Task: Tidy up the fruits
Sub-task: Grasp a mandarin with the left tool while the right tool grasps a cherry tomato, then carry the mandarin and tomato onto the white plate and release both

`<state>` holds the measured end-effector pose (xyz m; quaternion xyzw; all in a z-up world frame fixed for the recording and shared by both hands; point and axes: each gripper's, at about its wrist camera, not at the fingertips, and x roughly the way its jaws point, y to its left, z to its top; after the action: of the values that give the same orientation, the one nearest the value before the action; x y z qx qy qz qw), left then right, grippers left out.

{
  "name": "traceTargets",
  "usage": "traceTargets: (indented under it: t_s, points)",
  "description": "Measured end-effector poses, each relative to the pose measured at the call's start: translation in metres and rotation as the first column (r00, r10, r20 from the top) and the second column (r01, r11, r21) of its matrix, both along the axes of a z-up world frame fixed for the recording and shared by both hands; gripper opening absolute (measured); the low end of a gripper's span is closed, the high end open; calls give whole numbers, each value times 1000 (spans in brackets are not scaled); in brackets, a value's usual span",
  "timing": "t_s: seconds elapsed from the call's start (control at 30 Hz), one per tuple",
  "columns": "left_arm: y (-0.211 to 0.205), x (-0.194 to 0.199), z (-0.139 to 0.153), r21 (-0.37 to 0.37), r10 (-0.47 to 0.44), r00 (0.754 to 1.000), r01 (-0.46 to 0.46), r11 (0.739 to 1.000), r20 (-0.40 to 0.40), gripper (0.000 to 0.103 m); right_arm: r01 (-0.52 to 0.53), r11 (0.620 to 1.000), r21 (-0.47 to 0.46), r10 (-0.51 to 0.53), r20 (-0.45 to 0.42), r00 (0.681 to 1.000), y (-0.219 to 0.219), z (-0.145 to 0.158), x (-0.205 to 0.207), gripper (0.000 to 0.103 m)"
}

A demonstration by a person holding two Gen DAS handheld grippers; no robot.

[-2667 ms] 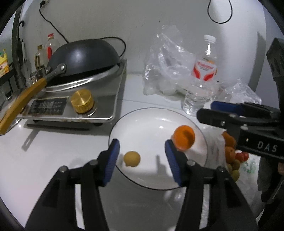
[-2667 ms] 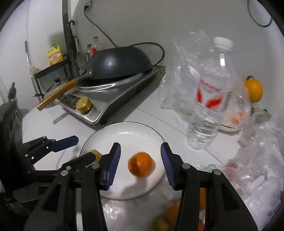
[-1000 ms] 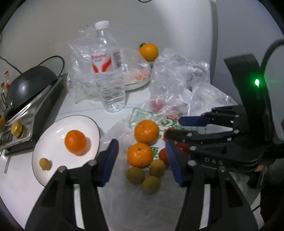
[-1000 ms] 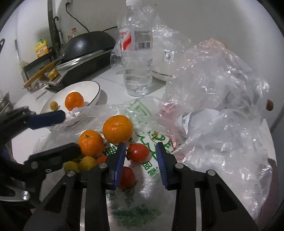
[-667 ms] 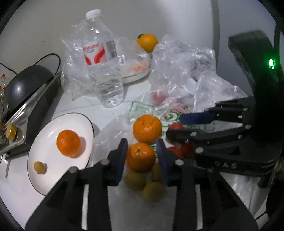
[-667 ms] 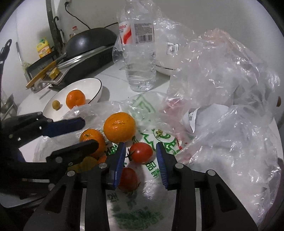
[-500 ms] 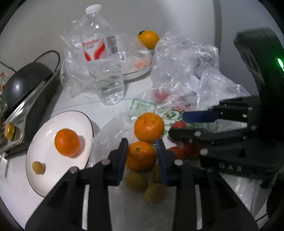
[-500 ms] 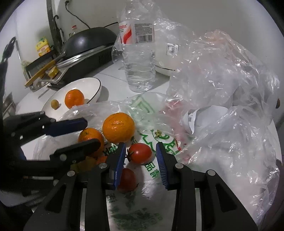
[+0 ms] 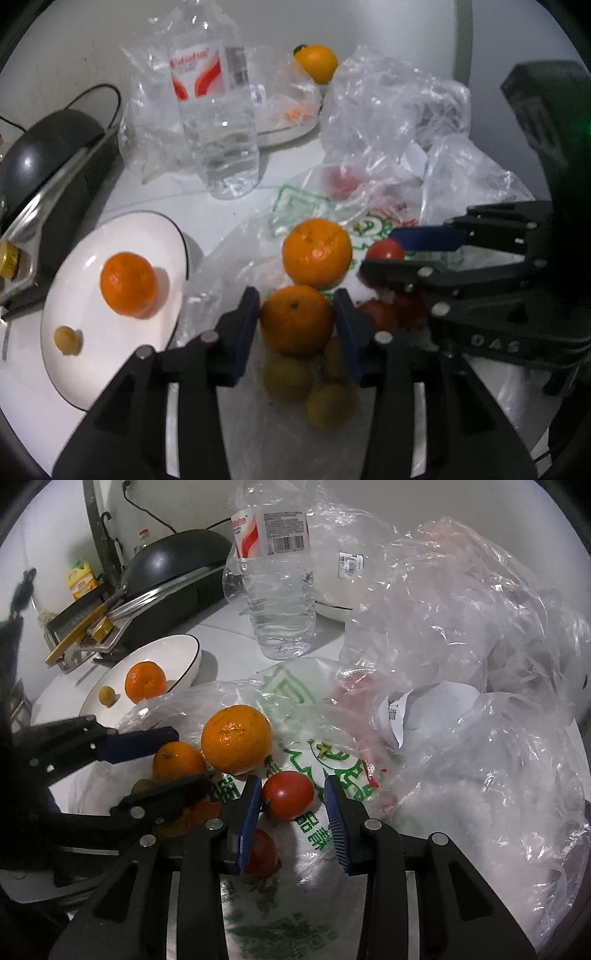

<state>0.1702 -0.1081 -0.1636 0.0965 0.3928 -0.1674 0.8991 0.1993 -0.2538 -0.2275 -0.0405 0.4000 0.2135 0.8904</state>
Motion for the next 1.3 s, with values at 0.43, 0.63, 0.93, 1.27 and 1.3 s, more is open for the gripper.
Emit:
traceTargets:
  t_s: [0.43, 0.63, 0.93, 1.27, 1.3]
  points:
    - [0, -11, 7, -25, -36, 999, 37, 999, 36, 41, 3, 1000, -26, -2, 19, 1000, 8, 0, -1, 30]
    - [11, -21, 19, -41, -30, 997, 33, 999, 75, 41, 17, 1000, -17, -16, 31, 999, 11, 6, -4, 30]
    - [35, -31, 41, -61, -10, 988, 19, 998, 153, 41, 59, 998, -7, -58, 93, 994, 12, 32, -12, 30]
    - [73, -38, 52, -93, 49, 981, -32, 995, 187, 41, 36, 999, -29, -32, 134, 991, 38, 49, -22, 30]
    - [77, -39, 52, -94, 58, 980, -41, 995, 189, 41, 28, 999, -29, -24, 137, 990, 42, 50, -22, 30]
